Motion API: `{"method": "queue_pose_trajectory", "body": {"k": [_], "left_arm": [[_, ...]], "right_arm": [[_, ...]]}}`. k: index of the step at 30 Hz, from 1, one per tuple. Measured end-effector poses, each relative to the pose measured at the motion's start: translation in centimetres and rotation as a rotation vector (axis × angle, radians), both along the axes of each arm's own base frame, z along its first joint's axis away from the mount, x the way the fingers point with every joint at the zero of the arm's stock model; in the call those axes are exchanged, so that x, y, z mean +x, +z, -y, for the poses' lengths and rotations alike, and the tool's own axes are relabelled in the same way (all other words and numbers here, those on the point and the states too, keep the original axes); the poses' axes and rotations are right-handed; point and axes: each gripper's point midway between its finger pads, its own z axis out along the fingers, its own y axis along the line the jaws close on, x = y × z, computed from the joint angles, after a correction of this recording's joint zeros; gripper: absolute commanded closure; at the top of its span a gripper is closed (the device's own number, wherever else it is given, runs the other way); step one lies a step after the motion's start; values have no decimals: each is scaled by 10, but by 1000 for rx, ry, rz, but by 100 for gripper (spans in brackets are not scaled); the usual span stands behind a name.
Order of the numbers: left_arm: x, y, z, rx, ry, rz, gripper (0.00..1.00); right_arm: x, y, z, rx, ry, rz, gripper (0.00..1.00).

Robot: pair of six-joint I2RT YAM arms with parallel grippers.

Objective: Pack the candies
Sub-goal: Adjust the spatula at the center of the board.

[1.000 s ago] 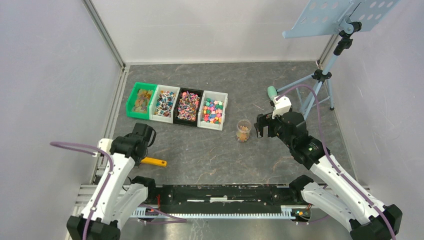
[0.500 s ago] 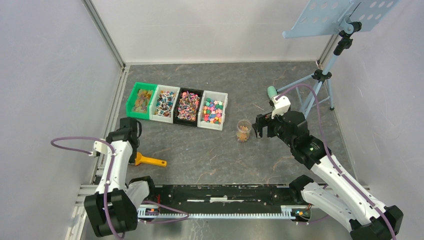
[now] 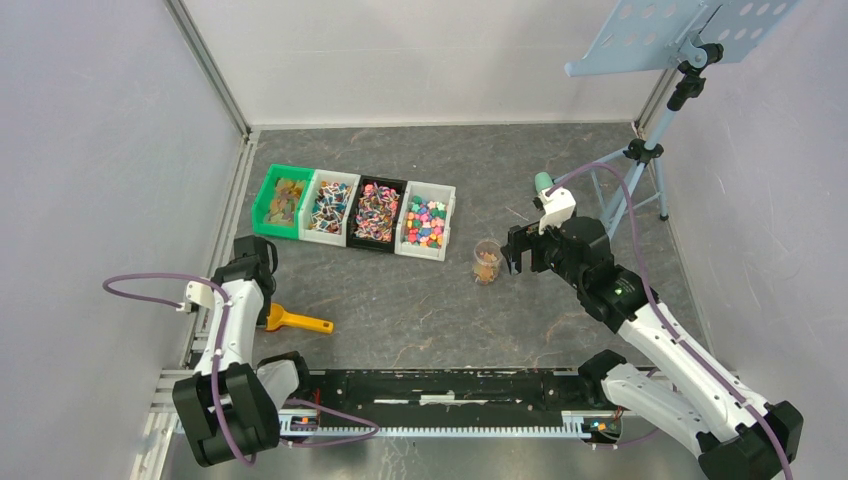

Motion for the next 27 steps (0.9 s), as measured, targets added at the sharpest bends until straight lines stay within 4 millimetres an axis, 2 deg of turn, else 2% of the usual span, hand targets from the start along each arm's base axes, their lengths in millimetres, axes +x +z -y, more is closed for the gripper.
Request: {"method": "queue_pose_trajectory", "body": {"k": [5, 11, 13, 16, 22, 27], "left_arm": [[-1, -4, 0, -1, 2, -8, 49], [-5, -10, 1, -3, -3, -22, 62], [-4, -10, 0, 1, -9, -24, 73], [-4, -9, 0, 5, -25, -26, 97], [0, 4, 0, 18, -67, 29, 98], [19, 8, 11, -31, -144, 107, 98]], "right_arm": [[1, -3, -1, -5, 2, -10, 2], [1, -3, -1, -4, 2, -9, 2], [1, -3, -1, -4, 2, -9, 2], [1, -3, -1, -4, 2, -9, 2], [1, -3, -1, -4, 2, -9, 2], [1, -3, -1, -4, 1, -8, 2]]}}
